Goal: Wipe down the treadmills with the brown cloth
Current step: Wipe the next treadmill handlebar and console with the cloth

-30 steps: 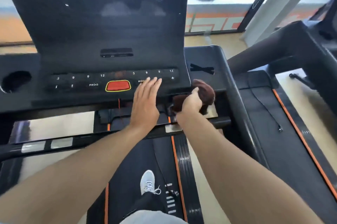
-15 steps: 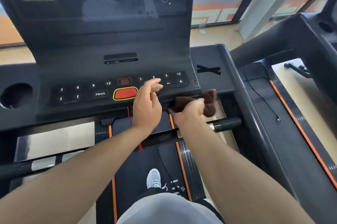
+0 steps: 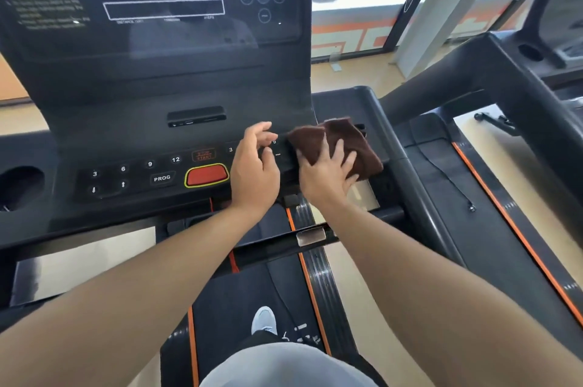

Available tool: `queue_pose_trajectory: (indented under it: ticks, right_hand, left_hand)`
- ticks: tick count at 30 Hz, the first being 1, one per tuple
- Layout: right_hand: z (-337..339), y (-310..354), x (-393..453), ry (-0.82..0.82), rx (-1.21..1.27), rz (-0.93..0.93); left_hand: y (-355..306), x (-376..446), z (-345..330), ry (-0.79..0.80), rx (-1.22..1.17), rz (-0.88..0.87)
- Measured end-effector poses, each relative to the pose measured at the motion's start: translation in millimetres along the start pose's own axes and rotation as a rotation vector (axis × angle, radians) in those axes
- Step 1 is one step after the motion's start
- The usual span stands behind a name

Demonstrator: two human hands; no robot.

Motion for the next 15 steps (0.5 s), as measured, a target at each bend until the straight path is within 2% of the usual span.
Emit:
queue_pose_trajectory:
  ticks: [3,6,11,15]
  right_hand:
    - [1,6,22,0.008,-0.156,0.06]
    - [16,10,38,-0.07,-0.363,0.24]
    - [-1,-13,-13,-0.167,-0.345,0.438]
    - [-13,-19,-30,-0.194,-0.307,0.446]
  left_hand:
    - [-6,1,-3,-0.002,0.01,-0.013]
    - [-11,3,0,0.02,0.023,-0.014]
    - [-12,7,3,0.022,0.027,-0.018]
    - [-9,13,-7,0.068,0.056,-0.007]
Point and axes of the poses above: each hand's wrist, its own x-axis towards the middle knuckle, its own z-axis out of the back of the hand, y = z × x, the point moved 4 cm from there along x, towards the middle knuckle, and after that the axes turned 13 degrees about -x, right-handed, at the moved point
